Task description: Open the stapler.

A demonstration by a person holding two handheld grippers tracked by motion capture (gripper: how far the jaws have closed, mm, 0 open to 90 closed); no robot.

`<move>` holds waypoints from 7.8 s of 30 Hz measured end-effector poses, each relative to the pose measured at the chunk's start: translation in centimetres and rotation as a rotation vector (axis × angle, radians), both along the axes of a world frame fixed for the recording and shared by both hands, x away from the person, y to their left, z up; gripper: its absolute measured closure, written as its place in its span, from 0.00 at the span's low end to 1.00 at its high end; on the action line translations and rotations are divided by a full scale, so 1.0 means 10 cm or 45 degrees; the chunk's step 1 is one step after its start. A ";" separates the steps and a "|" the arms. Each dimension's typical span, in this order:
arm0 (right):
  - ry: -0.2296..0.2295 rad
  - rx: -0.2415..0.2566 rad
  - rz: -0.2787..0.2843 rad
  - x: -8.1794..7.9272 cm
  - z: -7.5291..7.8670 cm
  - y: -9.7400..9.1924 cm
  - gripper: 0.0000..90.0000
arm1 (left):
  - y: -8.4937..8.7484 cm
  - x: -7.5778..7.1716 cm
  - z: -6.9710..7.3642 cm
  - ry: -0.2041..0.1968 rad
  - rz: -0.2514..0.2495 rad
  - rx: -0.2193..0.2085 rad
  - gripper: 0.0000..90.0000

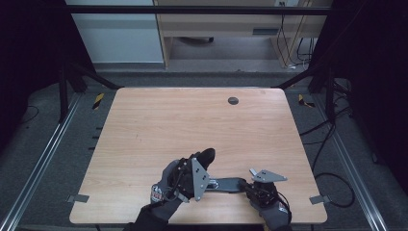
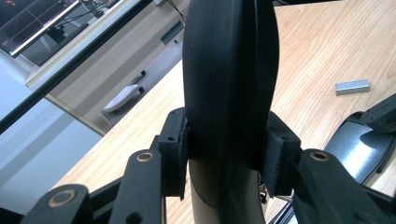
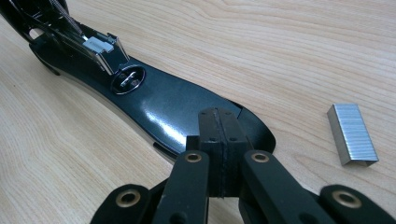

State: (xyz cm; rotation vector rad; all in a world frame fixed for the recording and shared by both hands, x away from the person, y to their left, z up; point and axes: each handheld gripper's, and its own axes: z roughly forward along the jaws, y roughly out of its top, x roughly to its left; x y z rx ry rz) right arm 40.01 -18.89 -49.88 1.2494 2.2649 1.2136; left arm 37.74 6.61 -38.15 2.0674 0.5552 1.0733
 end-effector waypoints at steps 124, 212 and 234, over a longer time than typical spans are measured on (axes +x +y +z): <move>0.012 0.002 0.026 0.00 0.01 0.00 1.00 | 1.26 -0.04 -0.04 0.105 0.257 -0.384 0.53; -0.024 -0.030 0.054 -0.01 0.02 0.02 0.93 | 1.78 -0.28 -0.43 0.221 0.331 -0.351 0.44; -0.136 -0.158 -0.084 -0.01 0.20 -0.16 0.68 | 1.92 -0.14 -0.58 0.283 0.411 -0.351 0.44</move>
